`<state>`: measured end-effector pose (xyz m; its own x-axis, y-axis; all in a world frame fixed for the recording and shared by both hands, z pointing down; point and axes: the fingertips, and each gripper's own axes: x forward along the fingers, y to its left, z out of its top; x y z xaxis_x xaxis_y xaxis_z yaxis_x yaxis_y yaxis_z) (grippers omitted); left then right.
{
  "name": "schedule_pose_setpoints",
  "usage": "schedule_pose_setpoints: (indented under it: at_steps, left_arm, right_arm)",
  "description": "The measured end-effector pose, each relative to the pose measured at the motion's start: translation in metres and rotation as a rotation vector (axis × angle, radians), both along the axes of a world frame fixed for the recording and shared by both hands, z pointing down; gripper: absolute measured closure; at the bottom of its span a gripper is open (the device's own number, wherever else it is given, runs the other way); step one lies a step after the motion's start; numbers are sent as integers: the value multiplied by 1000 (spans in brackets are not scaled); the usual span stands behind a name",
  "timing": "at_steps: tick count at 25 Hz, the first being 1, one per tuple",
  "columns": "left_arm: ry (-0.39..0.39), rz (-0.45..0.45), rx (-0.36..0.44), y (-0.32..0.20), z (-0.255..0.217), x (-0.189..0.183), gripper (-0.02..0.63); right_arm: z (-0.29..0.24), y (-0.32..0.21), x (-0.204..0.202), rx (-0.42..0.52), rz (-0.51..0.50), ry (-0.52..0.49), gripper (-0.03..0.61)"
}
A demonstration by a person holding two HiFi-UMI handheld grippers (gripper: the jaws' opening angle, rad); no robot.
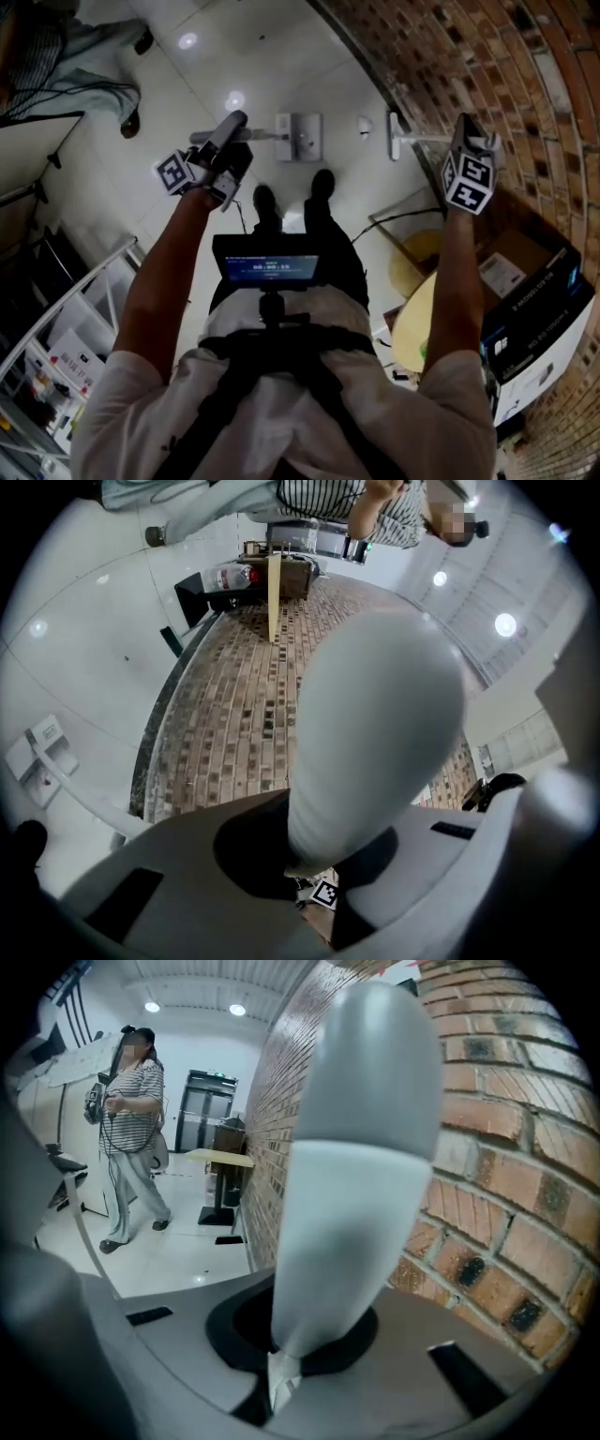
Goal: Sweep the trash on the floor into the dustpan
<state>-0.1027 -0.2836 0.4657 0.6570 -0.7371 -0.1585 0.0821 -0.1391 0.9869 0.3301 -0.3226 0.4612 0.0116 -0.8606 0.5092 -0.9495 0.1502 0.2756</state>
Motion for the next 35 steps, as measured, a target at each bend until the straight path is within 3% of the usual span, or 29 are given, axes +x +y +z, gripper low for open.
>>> schedule_pose_setpoints:
  at_steps: [3,7,9,13,20,25,28,35]
  left_arm:
    - [6,4,-3,5,0,1,586]
    - [6,14,0,14,0,6,586]
    - [10,15,-5,18,1,5,586]
    - [17,8,-11,23,4,-1,586]
    - [17,-15,-23,28,7,-9,586]
    - [8,-46,-31,26,12,-21,586]
    - [13,-65,-32,29,13,-26,586]
    - [18,-104,-41,34,16,-31,588]
  right_arm:
    - [33,5,-17,-47,3,-38,574]
    - [66,22,-24,-78,178,-243,560]
    - [67,28,-31,-58,213,-289,560]
    - [50,22,-69,-36,149,-318,549]
    - [39,31,-149,-45,88,-528,548]
    - [28,41,-193,-75,-28,-521,548]
    - [21,43,-200,-84,-67,-515,548]
    - [10,39,-173,-78,-8,-563,551]
